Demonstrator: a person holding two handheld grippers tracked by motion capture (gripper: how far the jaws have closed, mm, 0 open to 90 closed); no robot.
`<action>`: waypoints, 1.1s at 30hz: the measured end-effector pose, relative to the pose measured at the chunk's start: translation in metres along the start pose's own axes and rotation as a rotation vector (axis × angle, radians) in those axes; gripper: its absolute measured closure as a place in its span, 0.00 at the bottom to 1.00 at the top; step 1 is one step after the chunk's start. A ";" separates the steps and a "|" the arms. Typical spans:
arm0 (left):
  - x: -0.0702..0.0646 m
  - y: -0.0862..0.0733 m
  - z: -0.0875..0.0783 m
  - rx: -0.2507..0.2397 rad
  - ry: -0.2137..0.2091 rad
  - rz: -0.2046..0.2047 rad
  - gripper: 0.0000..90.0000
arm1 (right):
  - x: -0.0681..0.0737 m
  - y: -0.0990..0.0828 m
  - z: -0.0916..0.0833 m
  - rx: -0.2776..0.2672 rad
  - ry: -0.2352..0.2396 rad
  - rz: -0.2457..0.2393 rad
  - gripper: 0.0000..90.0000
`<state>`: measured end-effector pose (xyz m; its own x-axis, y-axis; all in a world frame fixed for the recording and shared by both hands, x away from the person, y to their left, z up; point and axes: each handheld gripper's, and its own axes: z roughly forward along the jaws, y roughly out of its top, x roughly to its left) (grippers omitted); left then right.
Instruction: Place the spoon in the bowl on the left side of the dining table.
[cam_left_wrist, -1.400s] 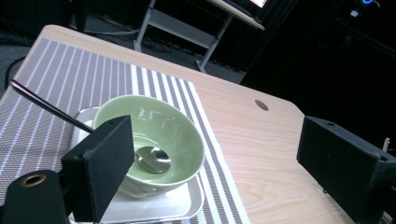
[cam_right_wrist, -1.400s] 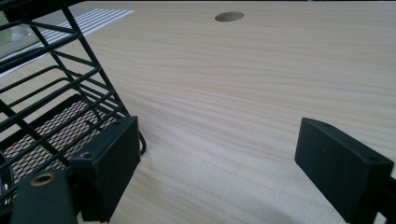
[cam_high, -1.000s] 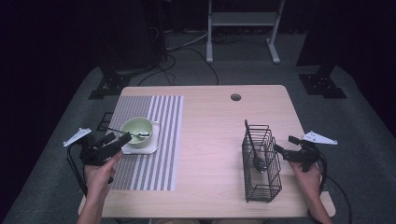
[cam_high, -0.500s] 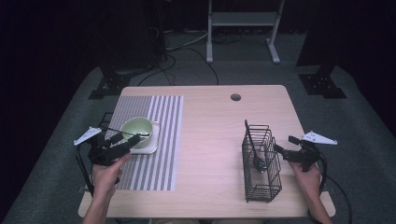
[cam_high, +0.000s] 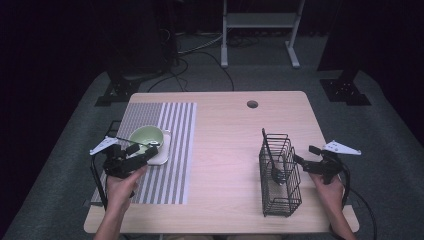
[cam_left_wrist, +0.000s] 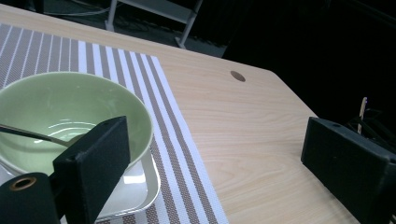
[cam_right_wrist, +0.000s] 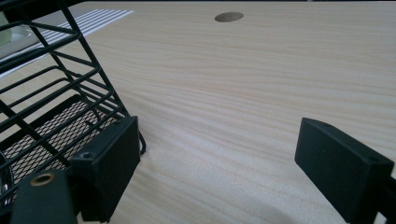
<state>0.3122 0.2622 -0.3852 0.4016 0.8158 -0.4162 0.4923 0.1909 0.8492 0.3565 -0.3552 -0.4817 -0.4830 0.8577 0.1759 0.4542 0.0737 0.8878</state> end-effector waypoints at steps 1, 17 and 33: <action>-0.001 -0.001 0.001 0.006 -0.002 -0.001 0.08 | 0.000 0.000 0.000 0.000 0.000 -0.001 0.14; -0.012 -0.009 0.015 0.043 -0.028 0.013 0.08 | 0.000 0.000 0.000 0.003 0.001 -0.003 0.15; -0.022 -0.018 0.027 0.080 -0.047 0.027 0.08 | 0.000 0.000 0.000 0.004 0.001 -0.004 0.14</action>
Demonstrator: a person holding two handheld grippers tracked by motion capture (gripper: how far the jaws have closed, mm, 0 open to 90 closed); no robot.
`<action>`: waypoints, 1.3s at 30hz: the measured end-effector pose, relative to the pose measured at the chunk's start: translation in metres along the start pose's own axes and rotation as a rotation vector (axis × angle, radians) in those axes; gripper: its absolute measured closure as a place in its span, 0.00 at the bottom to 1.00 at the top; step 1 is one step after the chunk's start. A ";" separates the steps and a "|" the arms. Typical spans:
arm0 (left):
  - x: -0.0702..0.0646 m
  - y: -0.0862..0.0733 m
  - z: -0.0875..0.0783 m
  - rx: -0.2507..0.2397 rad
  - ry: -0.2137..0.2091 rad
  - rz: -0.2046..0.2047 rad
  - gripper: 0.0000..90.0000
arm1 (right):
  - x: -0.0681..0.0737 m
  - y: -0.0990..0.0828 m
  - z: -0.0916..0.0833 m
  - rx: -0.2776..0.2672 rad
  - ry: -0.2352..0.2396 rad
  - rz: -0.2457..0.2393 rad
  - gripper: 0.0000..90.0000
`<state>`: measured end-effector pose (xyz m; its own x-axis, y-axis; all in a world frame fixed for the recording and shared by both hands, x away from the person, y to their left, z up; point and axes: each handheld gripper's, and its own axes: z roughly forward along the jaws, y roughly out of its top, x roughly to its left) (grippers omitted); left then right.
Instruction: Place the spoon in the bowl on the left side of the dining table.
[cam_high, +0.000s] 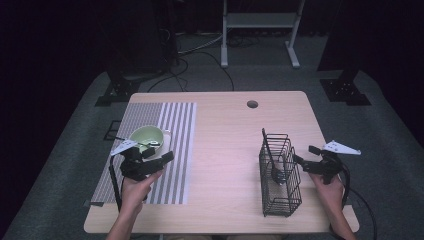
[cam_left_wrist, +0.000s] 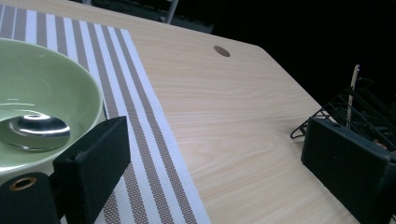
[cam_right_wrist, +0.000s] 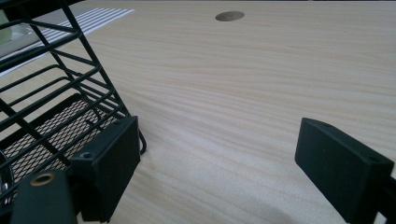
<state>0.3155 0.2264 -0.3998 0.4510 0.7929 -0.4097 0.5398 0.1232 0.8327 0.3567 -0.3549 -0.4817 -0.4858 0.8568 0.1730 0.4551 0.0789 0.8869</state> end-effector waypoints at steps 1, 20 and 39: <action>-0.001 -0.001 0.001 0.001 -0.003 -0.001 0.08 | 0.000 0.000 0.000 0.000 0.000 0.000 0.14; -0.013 -0.013 0.018 0.054 -0.033 0.019 0.08 | 0.000 0.000 0.000 -0.002 0.001 0.002 0.14; -0.030 -0.026 0.033 0.103 -0.081 0.035 0.08 | 0.000 0.000 -0.001 -0.003 0.002 0.006 0.14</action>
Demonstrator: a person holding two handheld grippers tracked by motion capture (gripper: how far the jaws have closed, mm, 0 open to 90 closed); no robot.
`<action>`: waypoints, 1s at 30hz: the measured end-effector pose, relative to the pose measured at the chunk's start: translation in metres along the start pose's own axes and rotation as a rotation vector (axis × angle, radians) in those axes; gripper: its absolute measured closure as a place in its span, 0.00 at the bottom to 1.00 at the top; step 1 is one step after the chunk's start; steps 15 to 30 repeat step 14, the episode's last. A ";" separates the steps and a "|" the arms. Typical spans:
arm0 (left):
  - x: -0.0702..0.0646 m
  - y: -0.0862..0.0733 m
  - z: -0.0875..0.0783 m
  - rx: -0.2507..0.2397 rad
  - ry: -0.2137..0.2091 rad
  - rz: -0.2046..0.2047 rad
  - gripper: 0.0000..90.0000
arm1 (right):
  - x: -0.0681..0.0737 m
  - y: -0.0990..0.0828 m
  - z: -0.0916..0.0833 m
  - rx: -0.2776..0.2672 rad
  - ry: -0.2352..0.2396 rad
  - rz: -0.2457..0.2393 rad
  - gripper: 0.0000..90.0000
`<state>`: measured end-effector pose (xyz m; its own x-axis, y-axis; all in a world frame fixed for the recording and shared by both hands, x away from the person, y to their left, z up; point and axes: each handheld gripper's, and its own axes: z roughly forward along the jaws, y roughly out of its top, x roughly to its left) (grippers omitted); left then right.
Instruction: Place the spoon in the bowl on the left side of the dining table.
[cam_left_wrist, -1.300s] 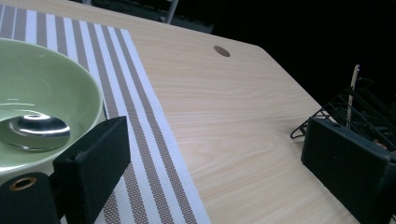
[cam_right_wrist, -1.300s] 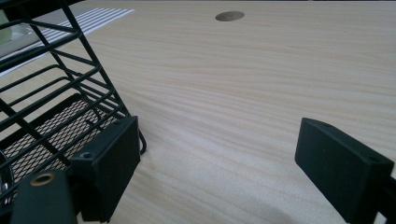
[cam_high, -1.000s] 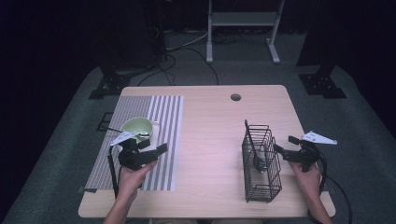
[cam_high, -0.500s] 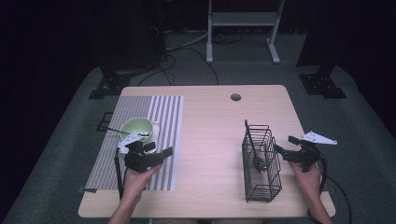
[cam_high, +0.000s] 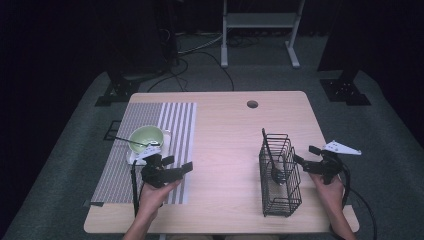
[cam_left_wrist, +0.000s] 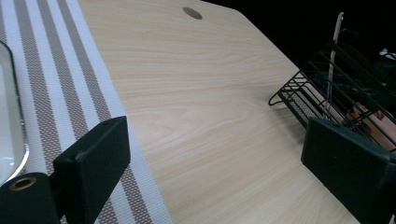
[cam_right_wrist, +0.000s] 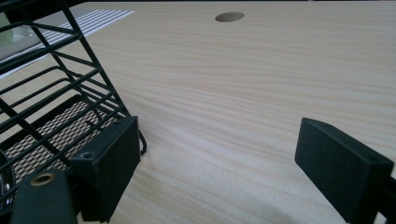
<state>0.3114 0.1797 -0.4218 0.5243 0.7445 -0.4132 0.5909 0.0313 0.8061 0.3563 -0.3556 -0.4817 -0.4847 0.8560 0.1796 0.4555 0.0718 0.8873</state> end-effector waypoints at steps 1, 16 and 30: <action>-0.001 0.000 0.001 0.002 -0.002 -0.002 0.08 | 0.000 0.000 0.000 0.000 0.000 -0.001 0.15; -0.012 -0.005 0.003 0.011 -0.036 0.000 0.08 | 0.000 0.000 0.001 0.005 0.001 -0.006 0.14; -0.012 -0.005 0.003 0.011 -0.036 0.000 0.08 | 0.000 0.000 0.001 0.005 0.001 -0.006 0.14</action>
